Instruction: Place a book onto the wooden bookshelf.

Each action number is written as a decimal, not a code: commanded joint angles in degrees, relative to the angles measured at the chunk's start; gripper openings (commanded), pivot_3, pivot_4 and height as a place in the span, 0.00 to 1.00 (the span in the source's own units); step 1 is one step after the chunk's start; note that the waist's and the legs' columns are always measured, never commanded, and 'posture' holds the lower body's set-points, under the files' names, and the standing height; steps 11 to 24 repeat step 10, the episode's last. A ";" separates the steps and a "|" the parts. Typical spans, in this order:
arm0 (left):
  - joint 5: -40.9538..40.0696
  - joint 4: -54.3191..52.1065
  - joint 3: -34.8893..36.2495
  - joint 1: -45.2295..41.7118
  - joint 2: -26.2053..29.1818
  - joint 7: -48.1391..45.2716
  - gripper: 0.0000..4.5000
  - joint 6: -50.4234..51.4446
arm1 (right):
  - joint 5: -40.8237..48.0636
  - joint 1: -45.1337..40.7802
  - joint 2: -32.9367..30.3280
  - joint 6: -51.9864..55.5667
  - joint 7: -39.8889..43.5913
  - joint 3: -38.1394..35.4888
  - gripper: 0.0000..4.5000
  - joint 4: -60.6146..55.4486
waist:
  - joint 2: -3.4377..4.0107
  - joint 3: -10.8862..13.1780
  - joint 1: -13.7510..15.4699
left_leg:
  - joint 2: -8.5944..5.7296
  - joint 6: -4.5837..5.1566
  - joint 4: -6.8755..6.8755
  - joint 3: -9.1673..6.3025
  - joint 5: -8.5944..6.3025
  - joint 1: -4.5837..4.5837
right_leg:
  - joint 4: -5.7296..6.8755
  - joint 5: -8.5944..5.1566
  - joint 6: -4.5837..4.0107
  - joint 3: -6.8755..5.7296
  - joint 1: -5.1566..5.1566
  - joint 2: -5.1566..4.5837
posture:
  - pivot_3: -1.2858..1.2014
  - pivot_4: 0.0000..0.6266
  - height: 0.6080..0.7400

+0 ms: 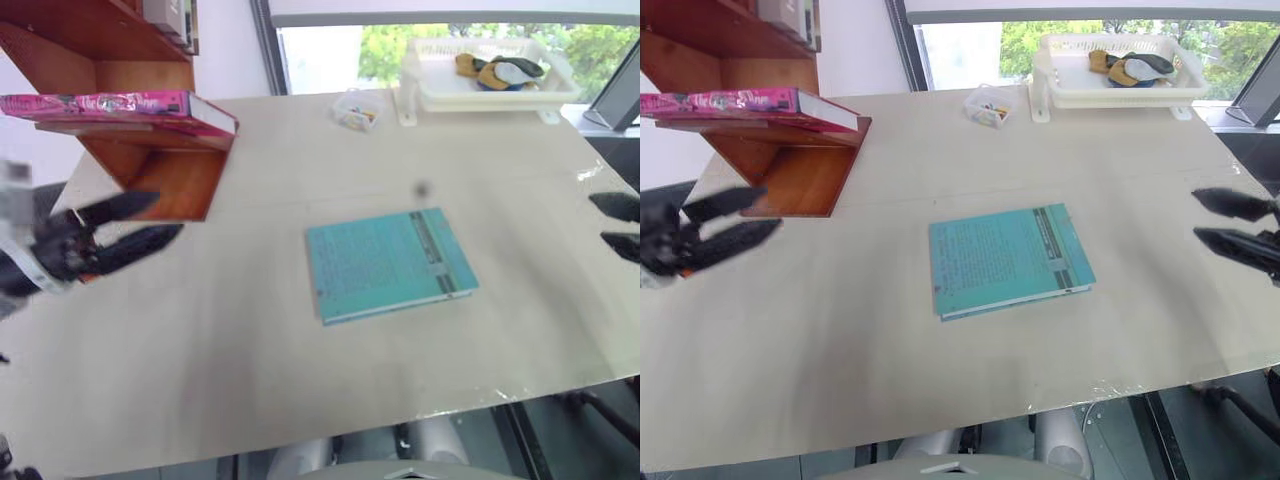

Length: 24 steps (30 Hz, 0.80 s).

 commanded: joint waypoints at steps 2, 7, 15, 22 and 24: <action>3.63 -1.73 -2.29 0.78 -2.73 4.58 0.99 -4.01 | -10.54 6.92 -2.55 -7.53 -1.85 3.22 1.00 0.28 | -0.03 -0.02 0.55 | -0.01 0.00 0.01 -0.01 0.00 -0.01 | -0.01 0.00 0.00 -0.04 0.03 -0.03 | 0.52 0.24 1.00; 9.42 0.04 -6.64 3.71 -4.31 6.55 0.99 -8.52 | -19.86 12.09 -2.86 -14.84 -7.03 5.48 1.00 5.30 | 0.05 -0.06 0.82 | -0.05 -0.01 0.00 0.04 0.00 -0.02 | -0.05 0.00 0.00 0.00 -0.01 -0.06 | 0.52 0.24 1.00; 9.78 0.90 -7.70 4.38 -4.26 5.83 0.99 -9.01 | -20.47 13.98 -1.77 -16.38 -8.90 4.10 1.00 5.57 | 0.09 -0.08 0.83 | -0.03 -0.01 -0.10 0.05 0.00 -0.02 | -0.15 0.00 0.00 0.02 -0.03 -0.04 | 0.52 0.24 1.00; 9.78 0.90 -7.70 4.38 -4.26 5.83 0.99 -9.01 | -20.47 13.98 -1.77 -16.38 -8.90 4.10 1.00 5.57 | 0.09 -0.08 0.83 | -0.03 -0.01 -0.10 0.05 0.00 -0.02 | -0.15 0.00 0.00 0.02 -0.03 -0.04 | 0.52 0.24 1.00; 9.78 0.90 -7.70 4.38 -4.26 5.83 0.99 -9.01 | -20.47 13.98 -1.77 -16.38 -8.90 4.10 1.00 5.57 | 0.09 -0.08 0.83 | -0.03 -0.01 -0.10 0.05 0.00 -0.02 | -0.15 0.00 0.00 0.02 -0.03 -0.04 | 0.52 0.24 1.00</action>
